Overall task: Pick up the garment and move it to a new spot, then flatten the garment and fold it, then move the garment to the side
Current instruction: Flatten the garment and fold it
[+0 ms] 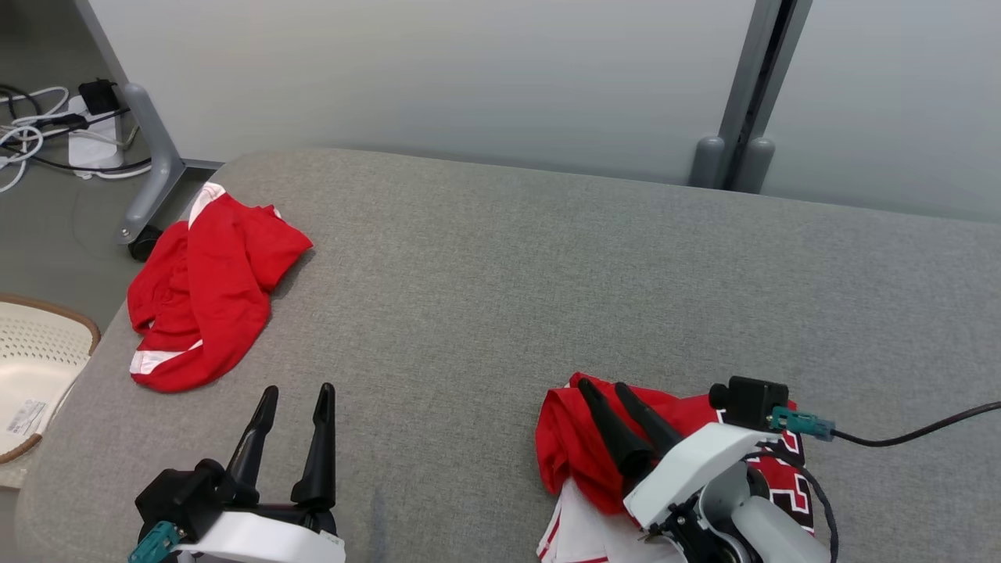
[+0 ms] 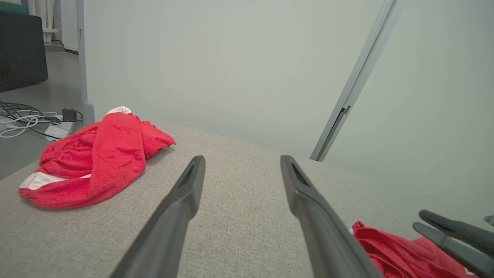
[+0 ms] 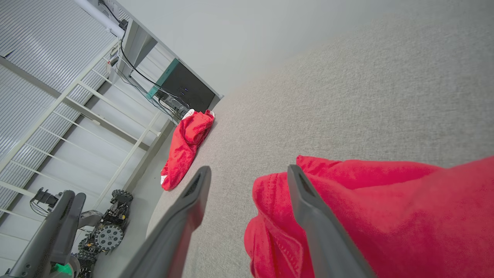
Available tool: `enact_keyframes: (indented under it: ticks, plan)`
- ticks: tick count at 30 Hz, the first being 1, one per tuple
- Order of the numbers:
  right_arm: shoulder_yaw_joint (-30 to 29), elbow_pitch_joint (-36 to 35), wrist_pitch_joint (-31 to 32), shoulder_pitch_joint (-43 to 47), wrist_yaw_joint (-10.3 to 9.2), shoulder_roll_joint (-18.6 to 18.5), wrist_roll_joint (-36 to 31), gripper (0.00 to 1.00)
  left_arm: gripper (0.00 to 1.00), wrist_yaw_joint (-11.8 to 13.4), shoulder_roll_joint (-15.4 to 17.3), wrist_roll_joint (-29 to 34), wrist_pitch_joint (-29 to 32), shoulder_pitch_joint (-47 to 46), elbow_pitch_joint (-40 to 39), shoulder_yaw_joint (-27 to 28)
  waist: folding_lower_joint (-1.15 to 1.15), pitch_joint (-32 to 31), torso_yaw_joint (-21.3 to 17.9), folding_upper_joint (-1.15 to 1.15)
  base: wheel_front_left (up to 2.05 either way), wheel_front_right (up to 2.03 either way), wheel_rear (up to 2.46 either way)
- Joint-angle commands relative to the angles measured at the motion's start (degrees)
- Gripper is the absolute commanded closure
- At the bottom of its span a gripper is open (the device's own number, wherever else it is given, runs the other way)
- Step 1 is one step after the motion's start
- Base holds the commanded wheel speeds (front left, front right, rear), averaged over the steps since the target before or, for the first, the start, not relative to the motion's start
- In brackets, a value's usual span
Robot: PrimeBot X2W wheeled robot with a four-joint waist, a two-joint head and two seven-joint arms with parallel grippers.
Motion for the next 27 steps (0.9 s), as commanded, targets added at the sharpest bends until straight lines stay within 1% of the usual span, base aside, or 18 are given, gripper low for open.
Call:
enact_keyframes:
  ticks: [1,4,8,10,16,18,20,24,25,27]
  plan:
    - [-0.39,-1.35,-0.64,-0.64,0.03,-0.74,0.58,0.00,0.00,0.22,0.16,-0.14,0.01,-0.14,-0.14,0.24,0.00,-0.44,-0.85,0.00,0.00,0.00,0.00]
    - [-1.60,-4.04,-1.71,-0.76,0.02,-2.82,0.41,0.00,0.00,0.31,0.17,-0.28,0.02,0.24,-0.22,0.32,0.00,-0.84,-1.98,0.00,0.00,0.00,0.00]
    - [-5.00,-6.59,-3.51,0.05,0.03,-6.44,-1.68,0.00,0.00,0.43,0.18,-0.54,0.02,0.86,-0.51,0.48,0.00,-1.42,-3.57,0.00,0.00,0.00,0.00]
    - [-7.48,-7.28,-4.46,0.88,0.03,-8.26,-3.17,0.00,0.00,0.65,0.17,-0.45,0.02,1.18,-0.77,0.54,0.00,-1.76,-4.31,0.00,0.00,0.00,0.00]
    - [-15.85,-7.94,-5.94,3.74,0.03,-11.79,-8.49,0.00,0.00,0.91,0.17,-0.22,0.02,1.92,-1.84,0.96,0.00,-2.50,-5.92,0.00,0.00,0.00,0.00]
    - [-20.12,-8.47,-6.37,5.15,0.03,-12.41,-11.58,0.00,0.00,0.86,0.18,0.10,0.01,2.27,-2.51,1.21,0.00,-2.58,-6.39,0.00,0.00,0.00,0.00]
    - [-22.64,-9.20,-6.61,6.09,0.03,-12.81,-14.15,0.00,0.00,0.84,0.18,0.33,0.02,2.46,-2.97,1.54,0.00,-2.61,-6.64,0.00,0.00,0.00,0.00]
    - [-25.77,-11.96,-7.00,7.70,0.03,-11.68,-18.53,0.00,0.00,0.94,0.18,0.86,0.02,2.69,-3.95,2.88,0.00,-2.68,-7.31,0.00,0.00,0.00,0.00]
    - [-25.77,-11.96,-7.00,7.70,0.03,-11.68,-18.53,0.00,0.00,0.94,0.18,0.86,0.02,2.69,-3.95,2.88,0.00,-2.68,-7.31,0.00,0.00,0.00,0.00]
    - [-27.10,-13.60,-7.47,8.80,0.02,-11.46,-21.48,0.00,0.00,1.21,0.16,1.34,0.02,2.99,-4.55,3.43,0.00,-2.75,-7.59,0.00,0.00,0.00,0.00]
